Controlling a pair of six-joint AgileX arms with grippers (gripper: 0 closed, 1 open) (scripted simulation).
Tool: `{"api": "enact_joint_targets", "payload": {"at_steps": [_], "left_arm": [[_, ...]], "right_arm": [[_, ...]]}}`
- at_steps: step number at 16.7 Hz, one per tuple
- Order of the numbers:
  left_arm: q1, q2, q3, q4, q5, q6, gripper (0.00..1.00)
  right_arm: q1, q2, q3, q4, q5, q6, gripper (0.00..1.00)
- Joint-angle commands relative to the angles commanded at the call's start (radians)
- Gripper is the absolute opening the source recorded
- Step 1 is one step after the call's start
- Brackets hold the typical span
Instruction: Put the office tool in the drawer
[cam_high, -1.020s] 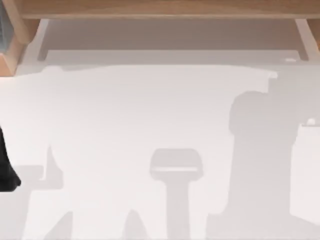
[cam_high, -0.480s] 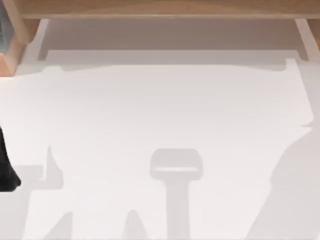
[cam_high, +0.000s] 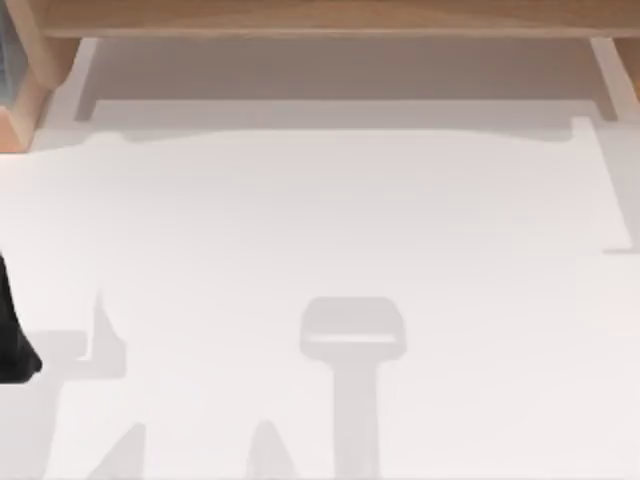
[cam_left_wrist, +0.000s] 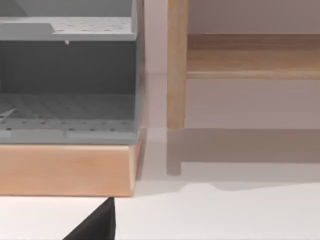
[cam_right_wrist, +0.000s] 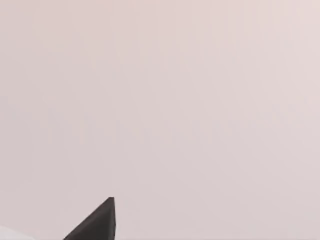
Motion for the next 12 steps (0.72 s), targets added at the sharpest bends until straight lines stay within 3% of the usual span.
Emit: {"api": "enact_joint_targets", "payload": {"at_steps": [6,12], "left_arm": [[0.0,0.0,0.0,0.0,0.0,0.0,1.0],[0.0,0.0,0.0,0.0,0.0,0.0,1.0]], "right_arm": [[-0.088,-0.061,-0.513,0.624,-0.118,-0.205,1.0],[-0.066,-0.06,-0.925,1.14,-0.23,-0.34,1.0]]}}
